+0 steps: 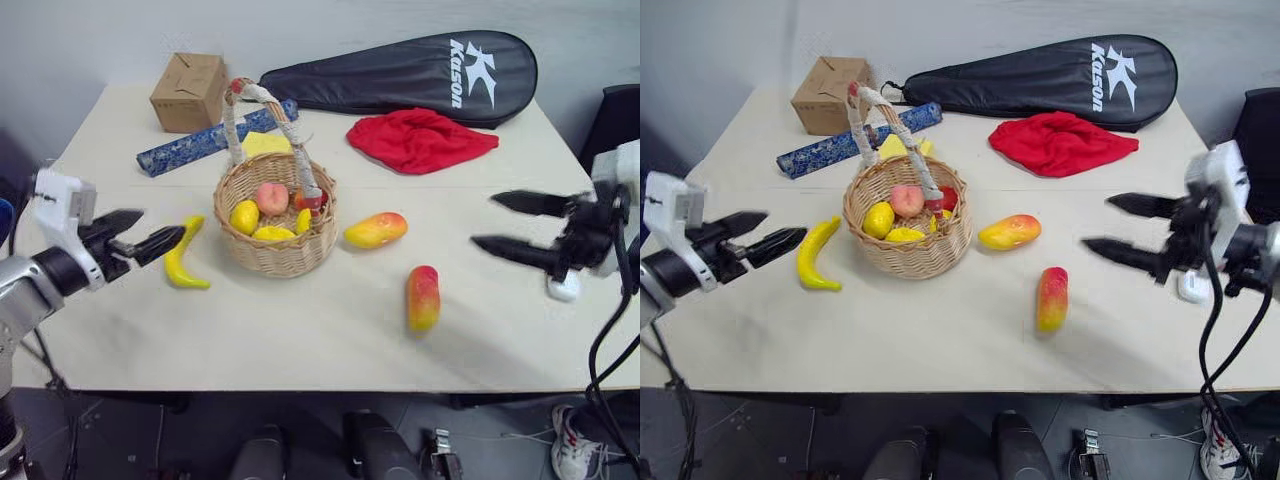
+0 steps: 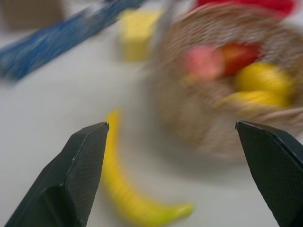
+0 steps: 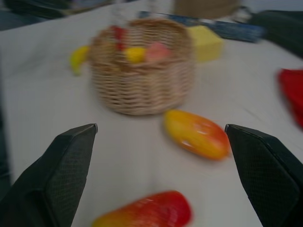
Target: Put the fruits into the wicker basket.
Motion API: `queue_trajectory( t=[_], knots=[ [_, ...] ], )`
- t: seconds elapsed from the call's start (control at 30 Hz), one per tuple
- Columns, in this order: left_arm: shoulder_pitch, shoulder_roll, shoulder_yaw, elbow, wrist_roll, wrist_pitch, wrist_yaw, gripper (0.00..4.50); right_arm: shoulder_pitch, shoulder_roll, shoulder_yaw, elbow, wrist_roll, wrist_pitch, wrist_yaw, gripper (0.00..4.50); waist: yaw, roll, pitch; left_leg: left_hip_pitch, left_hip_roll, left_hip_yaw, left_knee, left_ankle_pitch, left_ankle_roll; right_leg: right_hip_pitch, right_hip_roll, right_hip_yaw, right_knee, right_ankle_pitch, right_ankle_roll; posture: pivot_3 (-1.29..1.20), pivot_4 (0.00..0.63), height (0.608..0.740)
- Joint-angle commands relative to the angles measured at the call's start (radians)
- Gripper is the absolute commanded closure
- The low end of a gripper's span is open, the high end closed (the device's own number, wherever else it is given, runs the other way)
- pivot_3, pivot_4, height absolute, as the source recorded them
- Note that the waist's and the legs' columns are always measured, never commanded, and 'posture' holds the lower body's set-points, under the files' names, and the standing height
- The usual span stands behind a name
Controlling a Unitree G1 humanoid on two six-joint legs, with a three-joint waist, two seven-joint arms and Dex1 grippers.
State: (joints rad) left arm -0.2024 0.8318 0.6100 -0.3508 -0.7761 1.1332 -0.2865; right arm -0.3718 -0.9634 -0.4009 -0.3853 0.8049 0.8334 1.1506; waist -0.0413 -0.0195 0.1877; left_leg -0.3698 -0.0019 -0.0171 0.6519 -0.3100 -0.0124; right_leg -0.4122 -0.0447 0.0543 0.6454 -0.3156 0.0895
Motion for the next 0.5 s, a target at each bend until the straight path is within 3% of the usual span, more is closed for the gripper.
queue_trajectory(
  t=[0.03,0.27,0.5],
  knots=[
    [-0.030,-0.011,0.063,-0.017,-0.004,0.100,0.087,0.00,-0.056,-0.005,0.024,-0.067,0.065,-0.034,0.022,0.03,0.011,-0.003,0.001,-0.001,0.000,0.000,0.001,0.000,0.000,0.000,-0.001,0.000,-0.001,0.000,0.001,0.00,0.150,0.740],
    [-0.234,-0.055,-0.075,0.157,0.061,0.187,0.157,0.00,-0.223,0.045,0.172,-0.062,0.049,-0.104,0.020,0.03,0.036,-0.005,0.001,-0.002,-0.003,-0.001,0.001,-0.001,0.000,0.000,-0.006,-0.004,-0.004,0.001,0.002,0.00,0.150,0.740],
    [-0.314,-0.066,-0.222,0.330,0.171,0.054,0.090,0.00,-0.327,0.125,0.277,-0.037,0.002,-0.165,-0.028,0.03,0.033,-0.005,0.001,-0.007,-0.002,0.000,0.000,0.001,-0.005,-0.005,-0.005,-0.004,-0.008,0.001,0.002,0.00,0.150,0.740]
  ],
)
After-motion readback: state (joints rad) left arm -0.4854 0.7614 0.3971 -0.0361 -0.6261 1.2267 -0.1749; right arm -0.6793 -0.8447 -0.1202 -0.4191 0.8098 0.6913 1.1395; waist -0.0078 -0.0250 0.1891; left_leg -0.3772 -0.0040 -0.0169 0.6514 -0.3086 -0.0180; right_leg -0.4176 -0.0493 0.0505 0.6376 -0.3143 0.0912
